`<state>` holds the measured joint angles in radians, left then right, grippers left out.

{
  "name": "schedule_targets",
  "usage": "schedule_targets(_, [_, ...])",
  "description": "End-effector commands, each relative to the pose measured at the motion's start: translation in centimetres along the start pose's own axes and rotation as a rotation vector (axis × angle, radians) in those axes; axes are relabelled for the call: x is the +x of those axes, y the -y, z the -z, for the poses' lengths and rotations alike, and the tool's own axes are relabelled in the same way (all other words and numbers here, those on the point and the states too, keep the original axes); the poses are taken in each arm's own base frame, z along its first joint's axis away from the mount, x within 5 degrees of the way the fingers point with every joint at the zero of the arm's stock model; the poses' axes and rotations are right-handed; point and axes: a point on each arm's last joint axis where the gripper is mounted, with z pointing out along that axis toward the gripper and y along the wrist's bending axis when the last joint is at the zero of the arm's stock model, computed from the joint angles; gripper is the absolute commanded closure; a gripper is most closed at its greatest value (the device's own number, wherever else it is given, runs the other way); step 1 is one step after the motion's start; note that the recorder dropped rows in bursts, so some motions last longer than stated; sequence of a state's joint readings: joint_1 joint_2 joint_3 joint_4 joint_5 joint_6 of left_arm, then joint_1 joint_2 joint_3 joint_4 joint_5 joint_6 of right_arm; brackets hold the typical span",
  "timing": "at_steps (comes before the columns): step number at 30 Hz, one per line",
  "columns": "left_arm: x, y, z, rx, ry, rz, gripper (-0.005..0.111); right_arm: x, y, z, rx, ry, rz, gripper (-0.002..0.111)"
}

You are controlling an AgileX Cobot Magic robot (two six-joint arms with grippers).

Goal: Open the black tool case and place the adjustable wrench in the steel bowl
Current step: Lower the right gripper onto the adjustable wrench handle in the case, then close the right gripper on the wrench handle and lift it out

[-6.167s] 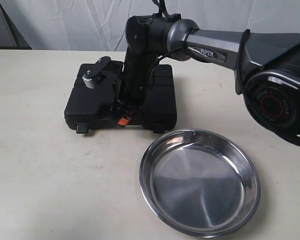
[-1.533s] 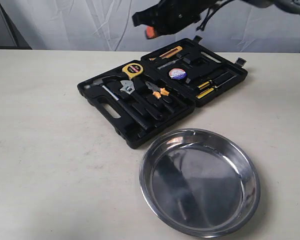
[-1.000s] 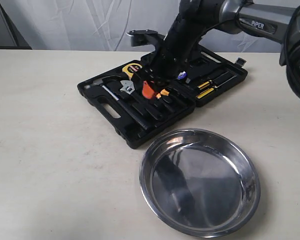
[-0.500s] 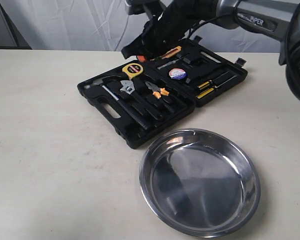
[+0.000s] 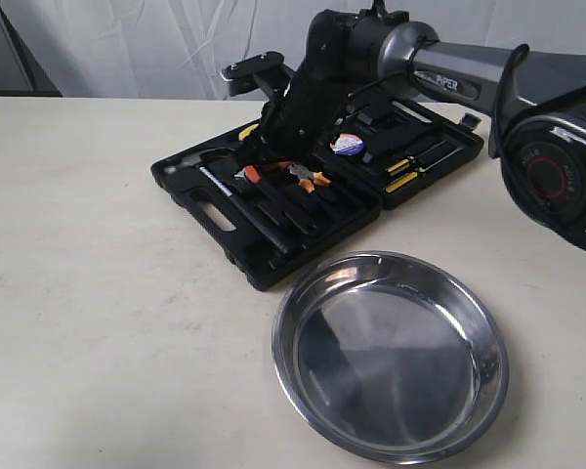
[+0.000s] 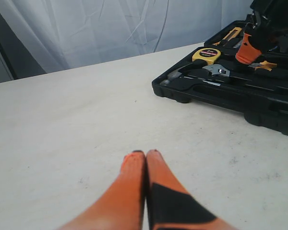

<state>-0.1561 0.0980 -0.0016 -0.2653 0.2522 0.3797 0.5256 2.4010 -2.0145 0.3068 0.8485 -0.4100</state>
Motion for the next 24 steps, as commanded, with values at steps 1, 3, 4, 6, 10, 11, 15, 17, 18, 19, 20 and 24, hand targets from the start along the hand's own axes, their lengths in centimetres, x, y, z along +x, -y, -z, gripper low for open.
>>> schedule_targets(1, [-0.1,0.0,0.0,0.002,0.016,0.006,0.106,0.3,0.4,-1.1,0.011,-0.006,0.01,0.069])
schedule_targets(3, [-0.1,0.0,0.0,0.002,0.016,0.006,0.106,0.5,0.4,-1.5,0.009,-0.014,0.008,0.074])
schedule_targets(4, [-0.1,0.0,0.0,0.002,0.016,0.006,0.106,0.5,0.4,-1.6,0.009,-0.013,0.008,0.074])
schedule_targets(6, [-0.1,0.0,0.0,0.002,0.016,0.006,0.106,0.8,0.5,-2.0,0.007,-0.022,0.006,0.072])
schedule_targets(10, [-0.1,0.0,0.0,0.002,0.016,0.006,0.106,1.2,0.6,-2.7,0.006,-0.04,-0.004,0.064])
schedule_targets(11, [-0.1,0.0,0.0,0.002,0.016,0.006,0.106,1.2,0.6,-2.8,0.011,-0.04,-0.01,0.065])
schedule_targets(15, [-0.1,0.0,0.0,0.002,0.016,0.006,0.106,1.6,1.0,-3.3,0.039,-0.061,-0.023,0.068])
schedule_targets(17, [-0.1,0.0,0.0,0.002,0.016,0.006,0.106,1.7,1.0,-3.6,0.038,-0.067,-0.027,0.068])
schedule_targets(18, [-0.1,0.0,0.0,0.002,0.016,0.006,0.106,1.8,1.1,-3.7,0.044,-0.071,-0.033,0.068])
schedule_targets(19, [-0.1,0.0,0.0,0.002,0.016,0.006,0.106,1.9,1.1,-3.8,0.051,-0.075,-0.043,0.068])
schedule_targets(20, [-0.1,0.0,0.0,0.002,0.016,0.006,0.106,2.1,1.2,-4.1,0.049,-0.089,-0.058,0.068])
schedule_targets(24, [-0.1,0.0,0.0,0.002,0.016,0.006,0.106,2.3,0.9,-4.5,0.051,-0.106,-0.045,0.07])
